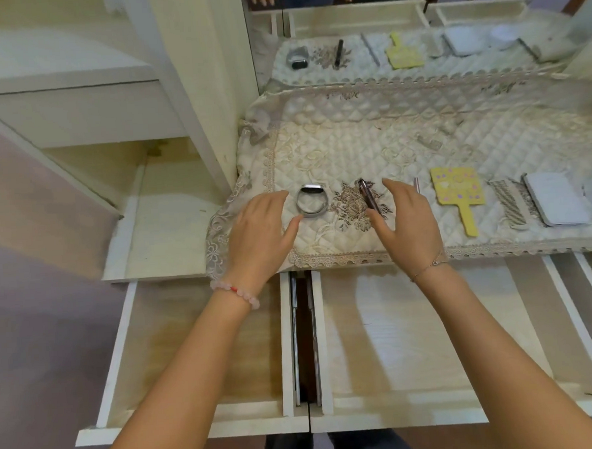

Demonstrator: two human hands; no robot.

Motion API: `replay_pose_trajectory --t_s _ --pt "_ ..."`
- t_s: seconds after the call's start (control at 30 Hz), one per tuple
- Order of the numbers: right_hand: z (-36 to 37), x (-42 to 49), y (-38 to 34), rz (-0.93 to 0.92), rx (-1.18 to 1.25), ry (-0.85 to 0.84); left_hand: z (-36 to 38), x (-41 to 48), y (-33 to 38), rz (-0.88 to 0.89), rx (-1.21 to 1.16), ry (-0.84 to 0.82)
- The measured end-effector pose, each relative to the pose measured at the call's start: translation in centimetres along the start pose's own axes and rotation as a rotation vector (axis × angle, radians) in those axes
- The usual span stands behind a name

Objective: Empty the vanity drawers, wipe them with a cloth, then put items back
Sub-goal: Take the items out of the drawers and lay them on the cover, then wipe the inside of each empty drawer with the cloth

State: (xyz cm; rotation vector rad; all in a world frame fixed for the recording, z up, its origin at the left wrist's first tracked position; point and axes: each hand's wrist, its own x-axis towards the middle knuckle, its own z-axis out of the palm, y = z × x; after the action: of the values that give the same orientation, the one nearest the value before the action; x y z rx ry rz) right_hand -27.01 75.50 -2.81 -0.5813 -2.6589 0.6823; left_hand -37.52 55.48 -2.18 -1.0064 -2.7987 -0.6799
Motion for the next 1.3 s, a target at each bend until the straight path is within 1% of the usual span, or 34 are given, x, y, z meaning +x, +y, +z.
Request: replay_pose_trajectory --t_s 0.17,0.3,0.43,0.77,0.9,1.0,1.17,1.3 --pt "-1.7 -2.6 -2.3 -0.103 -0.016 0.023 -2.5 -2.3 0.3 0.076 0.082 0.014" --pt "-2.5 -4.6 -3.6 -0.121 -0.045 0.004 -4.2 -4.1 0.1 0.102 0.103 -0.001" --pt "-3.1 -6.4 -4.9 -0.145 -0.059 0.007 -5.6 -6.0 0.0 0.117 0.102 0.028" --pt "-3.0 -9.1 -7.5 -0.178 -0.069 0.042 -8.1 -8.8 -0.7 0.128 0.140 0.025" --pt "-2.3 -9.5 -9.0 -0.226 -0.058 0.002 -9.6 -10.9 -1.9 0.062 0.182 0.051" --pt "-2.2 -9.2 -10.2 -0.293 -0.025 -0.035 -11.0 -12.6 -2.2 -0.021 0.213 0.095" --pt "-2.5 -7.8 -12.8 -0.466 0.040 -0.071 -13.5 -16.1 -1.6 -0.192 0.297 0.210" --pt "-2.5 -8.0 -15.0 -0.633 0.086 -0.172 -15.0 -20.5 -0.1 -0.391 0.360 0.287"
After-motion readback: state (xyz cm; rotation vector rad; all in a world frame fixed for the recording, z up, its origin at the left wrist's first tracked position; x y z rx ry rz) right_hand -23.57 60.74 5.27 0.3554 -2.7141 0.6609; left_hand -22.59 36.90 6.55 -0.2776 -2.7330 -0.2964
